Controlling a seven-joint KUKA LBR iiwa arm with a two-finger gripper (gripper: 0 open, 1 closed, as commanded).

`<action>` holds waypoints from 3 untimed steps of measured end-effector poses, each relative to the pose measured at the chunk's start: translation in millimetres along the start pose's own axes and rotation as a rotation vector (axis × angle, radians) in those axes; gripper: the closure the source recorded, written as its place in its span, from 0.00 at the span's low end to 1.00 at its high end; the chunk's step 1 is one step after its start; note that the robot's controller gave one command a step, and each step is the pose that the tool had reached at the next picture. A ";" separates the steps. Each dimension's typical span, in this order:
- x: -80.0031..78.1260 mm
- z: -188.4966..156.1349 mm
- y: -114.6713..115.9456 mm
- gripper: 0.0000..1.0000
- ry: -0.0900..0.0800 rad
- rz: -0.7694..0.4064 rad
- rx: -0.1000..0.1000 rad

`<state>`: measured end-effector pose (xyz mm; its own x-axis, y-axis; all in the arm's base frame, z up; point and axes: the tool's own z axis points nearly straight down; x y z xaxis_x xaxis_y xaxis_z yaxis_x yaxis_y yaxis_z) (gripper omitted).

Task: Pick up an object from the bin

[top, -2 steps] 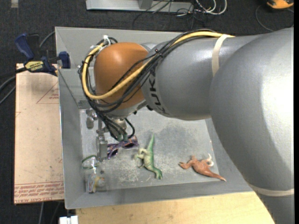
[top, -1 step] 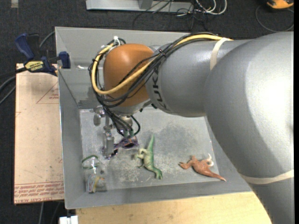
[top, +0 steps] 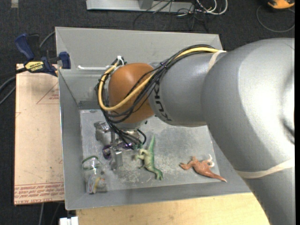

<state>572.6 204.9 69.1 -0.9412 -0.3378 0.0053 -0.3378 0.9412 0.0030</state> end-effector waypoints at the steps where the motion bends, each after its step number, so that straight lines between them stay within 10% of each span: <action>1: 7.1 -1.1 -16.9 1.00 -0.010 0.239 -0.001; 3: 7.5 -2.9 -16.9 1.00 -0.006 0.240 -0.001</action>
Offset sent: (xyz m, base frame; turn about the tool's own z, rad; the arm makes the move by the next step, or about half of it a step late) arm 0.0000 0.0000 0.0000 0.0000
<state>571.3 186.4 72.0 -0.9946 -0.1040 -0.0004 -0.1040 0.9946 0.0033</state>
